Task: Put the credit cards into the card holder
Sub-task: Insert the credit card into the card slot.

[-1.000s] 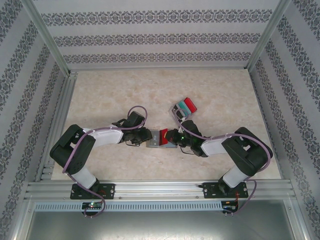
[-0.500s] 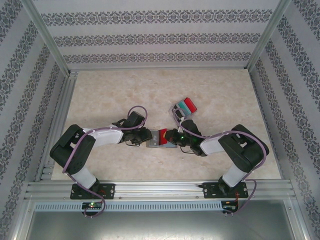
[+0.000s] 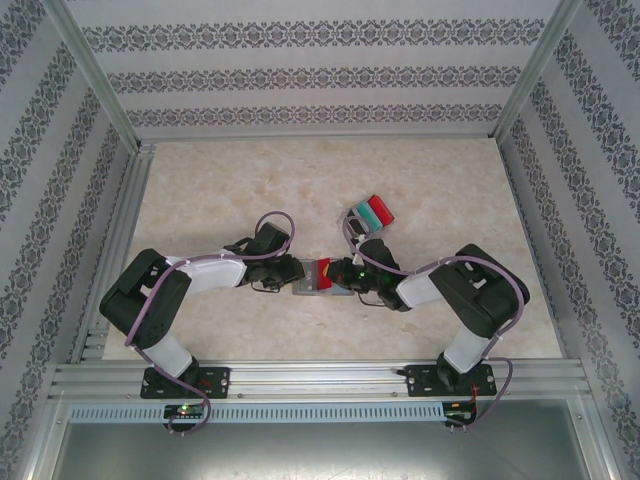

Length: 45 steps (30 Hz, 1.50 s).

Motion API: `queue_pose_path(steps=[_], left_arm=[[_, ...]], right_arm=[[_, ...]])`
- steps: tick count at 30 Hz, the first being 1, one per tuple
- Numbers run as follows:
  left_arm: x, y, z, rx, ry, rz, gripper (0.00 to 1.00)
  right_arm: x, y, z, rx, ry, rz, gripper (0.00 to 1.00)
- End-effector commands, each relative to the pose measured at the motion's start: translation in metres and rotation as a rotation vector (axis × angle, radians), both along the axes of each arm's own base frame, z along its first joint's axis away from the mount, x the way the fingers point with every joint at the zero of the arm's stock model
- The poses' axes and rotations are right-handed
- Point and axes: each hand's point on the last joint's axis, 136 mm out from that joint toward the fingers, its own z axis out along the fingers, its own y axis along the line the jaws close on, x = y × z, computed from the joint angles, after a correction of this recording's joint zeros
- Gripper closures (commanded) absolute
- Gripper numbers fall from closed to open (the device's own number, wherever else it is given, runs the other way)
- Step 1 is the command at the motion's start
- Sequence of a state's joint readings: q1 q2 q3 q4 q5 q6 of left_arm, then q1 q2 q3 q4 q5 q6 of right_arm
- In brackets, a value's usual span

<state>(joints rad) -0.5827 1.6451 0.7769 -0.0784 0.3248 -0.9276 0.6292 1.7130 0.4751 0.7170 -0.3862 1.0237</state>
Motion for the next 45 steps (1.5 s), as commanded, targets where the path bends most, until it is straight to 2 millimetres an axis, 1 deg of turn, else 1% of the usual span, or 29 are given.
queue_pose_path(steps=[1, 3, 5, 6, 7, 9, 11, 15, 24, 31, 38, 40, 43, 45], left_arm=[[-0.003, -0.012, -0.002, -0.017, 0.01, -0.022, 0.69], [-0.002, -0.013, -0.001, -0.019, 0.008, -0.022, 0.69], [-0.002, -0.013, 0.0, -0.018, 0.005, -0.024, 0.69], [-0.003, -0.012, -0.001, -0.014, 0.007, -0.025, 0.69], [-0.003, -0.012, -0.001, -0.014, 0.007, -0.026, 0.69], [-0.003, -0.011, 0.0, -0.014, 0.004, -0.025, 0.69], [-0.003, -0.011, 0.0, -0.016, 0.003, -0.024, 0.69], [-0.003, -0.011, 0.0, -0.015, 0.001, -0.026, 0.69], [-0.001, -0.014, -0.001, -0.019, 0.003, -0.035, 0.7], [0.0, -0.015, 0.001, -0.023, 0.002, -0.037, 0.7], [0.0, -0.018, 0.002, -0.032, 0.001, -0.046, 0.7], [0.001, -0.019, 0.003, -0.038, -0.003, -0.044, 0.7], [0.001, -0.019, 0.002, -0.038, -0.005, -0.038, 0.74], [0.002, -0.016, 0.001, -0.03, -0.008, -0.027, 0.74]], right_arm=[[-0.011, 0.008, -0.013, -0.019, 0.051, 0.034, 0.94], [-0.009, 0.01, -0.011, -0.024, 0.045, 0.037, 0.93], [-0.009, 0.013, -0.008, -0.024, 0.052, 0.051, 0.87], [-0.009, 0.013, -0.009, -0.026, 0.057, 0.054, 0.86], [-0.01, 0.012, -0.01, -0.032, 0.062, 0.052, 0.85], [-0.011, 0.005, -0.015, -0.056, 0.076, 0.035, 0.8], [-0.012, -0.001, -0.017, -0.073, 0.079, 0.023, 0.78], [-0.011, -0.007, -0.015, -0.092, 0.077, 0.015, 0.72], [-0.01, -0.013, -0.009, -0.171, 0.075, 0.018, 0.71], [-0.015, -0.024, -0.016, -0.282, 0.103, 0.013, 0.67], [-0.016, -0.03, -0.014, -0.388, 0.099, 0.036, 0.63], [-0.016, -0.03, -0.013, -0.394, 0.1, 0.039, 0.63], [-0.017, -0.022, -0.01, -0.403, 0.093, 0.064, 0.64], [-0.016, -0.017, -0.008, -0.417, 0.088, 0.076, 0.65]])
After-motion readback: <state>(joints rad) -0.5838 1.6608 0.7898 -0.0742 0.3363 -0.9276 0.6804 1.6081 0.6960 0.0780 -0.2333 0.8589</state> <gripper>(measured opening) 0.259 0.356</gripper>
